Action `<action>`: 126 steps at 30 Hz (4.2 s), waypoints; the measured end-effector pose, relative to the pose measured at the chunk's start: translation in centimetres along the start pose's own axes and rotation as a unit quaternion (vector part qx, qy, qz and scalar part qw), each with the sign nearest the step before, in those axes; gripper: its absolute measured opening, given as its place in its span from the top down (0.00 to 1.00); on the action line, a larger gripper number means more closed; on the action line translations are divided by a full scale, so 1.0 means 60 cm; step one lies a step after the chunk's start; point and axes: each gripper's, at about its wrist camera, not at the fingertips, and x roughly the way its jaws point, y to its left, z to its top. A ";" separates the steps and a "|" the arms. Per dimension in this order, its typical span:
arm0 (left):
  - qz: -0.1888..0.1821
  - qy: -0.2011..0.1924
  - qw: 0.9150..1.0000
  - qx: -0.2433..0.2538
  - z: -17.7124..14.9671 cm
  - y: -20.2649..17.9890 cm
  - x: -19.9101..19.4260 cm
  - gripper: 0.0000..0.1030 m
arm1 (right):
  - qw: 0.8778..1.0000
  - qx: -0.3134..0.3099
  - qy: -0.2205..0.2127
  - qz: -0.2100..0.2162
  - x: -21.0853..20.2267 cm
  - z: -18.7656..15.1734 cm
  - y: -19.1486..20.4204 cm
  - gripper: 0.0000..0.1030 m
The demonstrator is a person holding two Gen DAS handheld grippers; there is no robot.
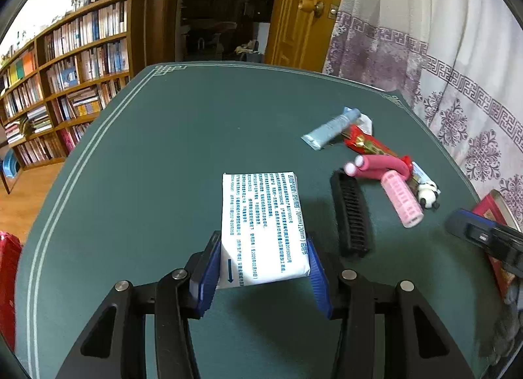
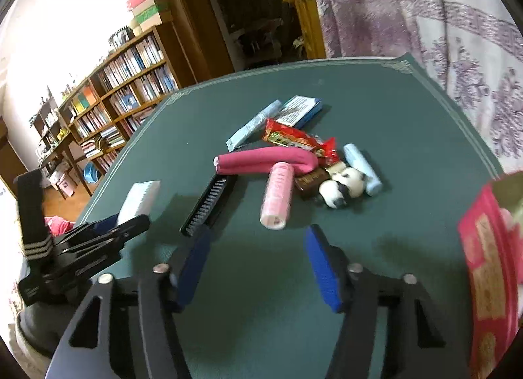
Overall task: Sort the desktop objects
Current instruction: 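Close the left tool on the white packet while the right tool grasps the pink roller, then carry the packet and pink roller into the red tin and open both tools, then withdraw both tools from the tin back over the pile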
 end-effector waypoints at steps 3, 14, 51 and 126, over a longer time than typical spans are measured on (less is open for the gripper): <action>0.000 0.008 1.000 0.003 0.017 0.006 0.004 0.51 | 1.000 0.008 0.025 0.007 0.039 0.020 -0.007 0.52; 0.009 0.090 0.996 -0.006 0.054 0.014 0.008 0.51 | 0.990 0.056 0.128 -0.012 0.133 0.057 -0.050 0.62; -0.080 0.107 0.984 0.114 0.197 -0.211 -0.213 0.51 | 0.973 0.130 0.136 -0.132 -0.205 0.072 -0.115 0.71; -0.074 0.201 0.976 0.045 0.212 -0.302 -0.071 0.19 | 0.972 0.137 0.145 -0.121 -0.199 0.108 -0.259 0.33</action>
